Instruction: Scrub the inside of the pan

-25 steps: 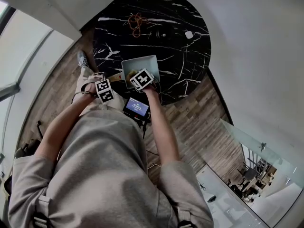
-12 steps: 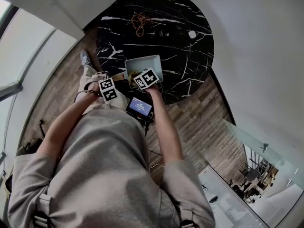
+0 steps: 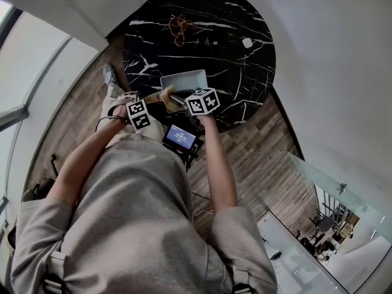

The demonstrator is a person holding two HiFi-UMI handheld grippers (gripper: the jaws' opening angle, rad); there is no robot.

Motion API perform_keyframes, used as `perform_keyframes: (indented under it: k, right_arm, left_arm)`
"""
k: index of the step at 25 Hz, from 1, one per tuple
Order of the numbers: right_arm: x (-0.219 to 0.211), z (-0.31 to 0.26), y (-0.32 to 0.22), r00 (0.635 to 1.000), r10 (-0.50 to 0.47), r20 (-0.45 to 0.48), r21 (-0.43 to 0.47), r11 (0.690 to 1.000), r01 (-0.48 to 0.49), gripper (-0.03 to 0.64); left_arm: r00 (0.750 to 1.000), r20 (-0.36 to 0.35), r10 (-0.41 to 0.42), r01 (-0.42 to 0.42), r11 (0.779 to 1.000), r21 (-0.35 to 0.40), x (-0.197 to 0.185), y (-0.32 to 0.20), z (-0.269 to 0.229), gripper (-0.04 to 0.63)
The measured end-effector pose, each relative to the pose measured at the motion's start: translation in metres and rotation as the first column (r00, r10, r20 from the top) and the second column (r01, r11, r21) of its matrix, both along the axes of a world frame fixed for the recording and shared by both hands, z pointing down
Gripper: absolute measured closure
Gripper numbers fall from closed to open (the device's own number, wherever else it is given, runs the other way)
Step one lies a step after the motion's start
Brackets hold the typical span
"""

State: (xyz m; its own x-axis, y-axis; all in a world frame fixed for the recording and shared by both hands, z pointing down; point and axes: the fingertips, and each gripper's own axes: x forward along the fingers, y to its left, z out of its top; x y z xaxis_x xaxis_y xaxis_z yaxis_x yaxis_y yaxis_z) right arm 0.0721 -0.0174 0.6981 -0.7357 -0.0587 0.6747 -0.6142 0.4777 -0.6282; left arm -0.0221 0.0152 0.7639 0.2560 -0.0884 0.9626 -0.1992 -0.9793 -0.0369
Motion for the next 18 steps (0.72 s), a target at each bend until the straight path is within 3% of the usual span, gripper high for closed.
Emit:
perform_keyframes:
  k: [3,6,9,12,18]
  right_arm:
    - [0.040,0.001,-0.013,0.975,-0.004,-0.224,0.095,0.995,0.026,0.597]
    - [0.082,0.012,-0.014,0.888,-0.041,-0.458,0.116,0.988,0.106,0.597]
    - [0.109,0.026,-0.005,0.800,-0.100,-0.592,0.069,0.982,0.174,0.597]
    - [0.122,0.040,0.010,0.726,-0.175,-0.664,-0.002,0.973,0.233,0.597]
    - [0.123,0.052,0.011,0.721,-0.167,-0.672,-0.036,0.981,0.192,0.597]
  left_arm:
    - [1.000,0.000,0.001,-0.001,1.000,-0.001,0.000,0.000,0.000,0.525]
    - [1.000,-0.001,0.001,-0.001,1.000,0.001,0.000,0.000,0.000,0.525]
    - [1.000,-0.002,-0.002,0.002,1.000,0.000,0.000,0.001,0.000,0.525]
    - [1.000,-0.004,-0.008,0.008,1.000,-0.003,0.000,0.001,0.000,0.525]
    - [1.000,-0.010,-0.019,0.019,1.000,-0.010,0.000,0.000,0.001,0.526]
